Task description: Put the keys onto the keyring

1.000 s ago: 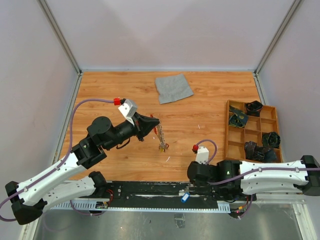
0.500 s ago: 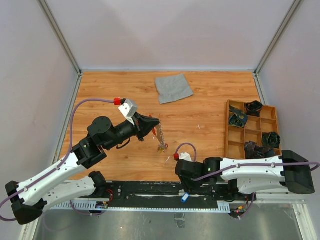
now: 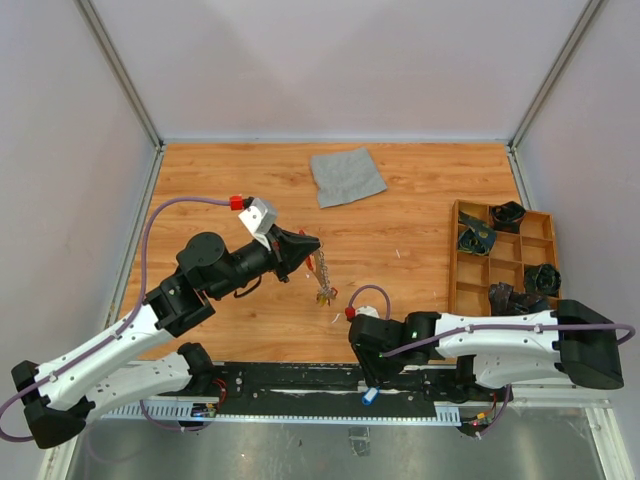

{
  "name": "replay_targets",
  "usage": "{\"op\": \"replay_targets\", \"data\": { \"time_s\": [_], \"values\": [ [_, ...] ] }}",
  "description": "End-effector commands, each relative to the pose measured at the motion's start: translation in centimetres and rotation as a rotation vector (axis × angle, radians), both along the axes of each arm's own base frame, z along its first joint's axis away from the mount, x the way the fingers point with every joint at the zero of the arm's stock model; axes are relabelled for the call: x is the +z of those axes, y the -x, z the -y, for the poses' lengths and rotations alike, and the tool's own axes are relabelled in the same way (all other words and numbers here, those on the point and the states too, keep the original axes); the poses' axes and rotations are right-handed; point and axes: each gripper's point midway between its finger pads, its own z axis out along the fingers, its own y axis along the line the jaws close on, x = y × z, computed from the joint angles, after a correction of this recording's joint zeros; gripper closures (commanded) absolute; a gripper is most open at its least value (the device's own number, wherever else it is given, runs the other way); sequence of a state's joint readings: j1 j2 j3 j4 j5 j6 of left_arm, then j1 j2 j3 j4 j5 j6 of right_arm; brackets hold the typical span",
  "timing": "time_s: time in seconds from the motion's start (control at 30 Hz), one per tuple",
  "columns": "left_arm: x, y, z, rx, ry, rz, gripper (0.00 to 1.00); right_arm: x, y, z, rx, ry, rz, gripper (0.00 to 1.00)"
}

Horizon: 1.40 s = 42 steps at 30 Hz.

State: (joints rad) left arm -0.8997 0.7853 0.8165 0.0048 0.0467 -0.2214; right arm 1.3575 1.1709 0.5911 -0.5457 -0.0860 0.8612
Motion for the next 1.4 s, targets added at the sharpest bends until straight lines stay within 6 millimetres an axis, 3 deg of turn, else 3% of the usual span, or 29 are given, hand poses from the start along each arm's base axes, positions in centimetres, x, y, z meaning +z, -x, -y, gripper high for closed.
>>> {"op": "replay_targets", "data": {
  "time_s": [0.0, 0.53, 1.07, 1.37],
  "values": [
    [1.3, -0.1, 0.2, -0.007, 0.042, 0.041, 0.99, -0.7, 0.1, 1.3, -0.021, 0.051, -0.015, 0.65],
    [1.3, -0.1, 0.2, -0.007, 0.042, 0.039, 1.0, -1.8, 0.8, 0.8, -0.034, 0.03, -0.075, 0.71],
    [1.6, -0.1, 0.3, -0.008, 0.043, 0.046, 1.0, -1.5, -0.3, 0.3, -0.073, -0.017, -0.042, 0.71],
    [1.5, -0.2, 0.3, -0.006, 0.04, 0.045, 0.99, -1.6, -0.4, 0.1, -0.074, -0.021, -0.045, 0.79]
  ]
}}
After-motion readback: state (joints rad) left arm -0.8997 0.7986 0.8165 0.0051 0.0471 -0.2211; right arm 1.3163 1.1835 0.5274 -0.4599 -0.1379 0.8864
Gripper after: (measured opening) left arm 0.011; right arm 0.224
